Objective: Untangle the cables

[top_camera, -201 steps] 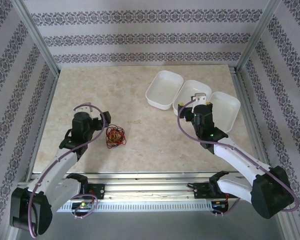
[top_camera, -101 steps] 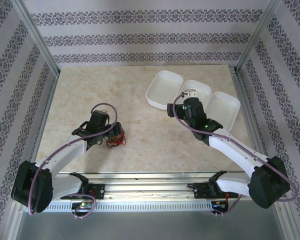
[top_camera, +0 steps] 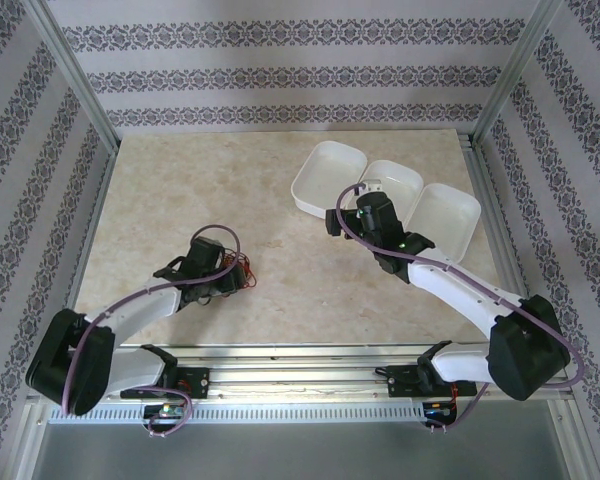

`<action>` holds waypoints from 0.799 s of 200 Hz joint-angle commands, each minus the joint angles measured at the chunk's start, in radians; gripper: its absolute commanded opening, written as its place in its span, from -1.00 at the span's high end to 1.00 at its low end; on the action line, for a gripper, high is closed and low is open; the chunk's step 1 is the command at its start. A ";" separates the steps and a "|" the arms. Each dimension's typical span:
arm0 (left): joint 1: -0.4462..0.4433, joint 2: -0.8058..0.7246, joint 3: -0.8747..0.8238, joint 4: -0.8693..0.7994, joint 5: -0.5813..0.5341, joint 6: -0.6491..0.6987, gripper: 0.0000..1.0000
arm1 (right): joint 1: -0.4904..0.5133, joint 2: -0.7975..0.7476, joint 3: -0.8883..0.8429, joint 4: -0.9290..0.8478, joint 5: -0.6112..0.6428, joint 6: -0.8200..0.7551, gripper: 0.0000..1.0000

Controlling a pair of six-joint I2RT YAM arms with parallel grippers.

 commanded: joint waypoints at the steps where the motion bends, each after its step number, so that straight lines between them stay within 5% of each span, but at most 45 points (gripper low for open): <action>1: -0.027 0.052 0.036 0.109 0.039 0.048 0.02 | 0.018 0.015 0.031 -0.007 -0.020 0.008 -0.97; 43: -0.088 0.177 0.116 0.220 0.103 0.133 0.65 | 0.021 0.041 0.031 -0.009 -0.031 0.017 -0.96; 97: -0.174 0.387 0.247 0.396 0.184 0.055 0.70 | 0.030 0.036 0.003 -0.037 -0.058 0.063 -0.95; 107: -0.183 0.418 0.263 0.428 0.177 -0.002 0.58 | 0.033 0.030 -0.005 -0.050 -0.073 0.077 -0.91; 126: -0.185 0.469 0.267 0.496 0.168 -0.126 -0.02 | 0.037 0.017 -0.027 -0.073 -0.105 0.120 -0.85; 160: -0.189 0.470 0.269 0.535 0.147 -0.186 -0.16 | 0.058 0.046 -0.023 -0.140 -0.131 0.211 -0.75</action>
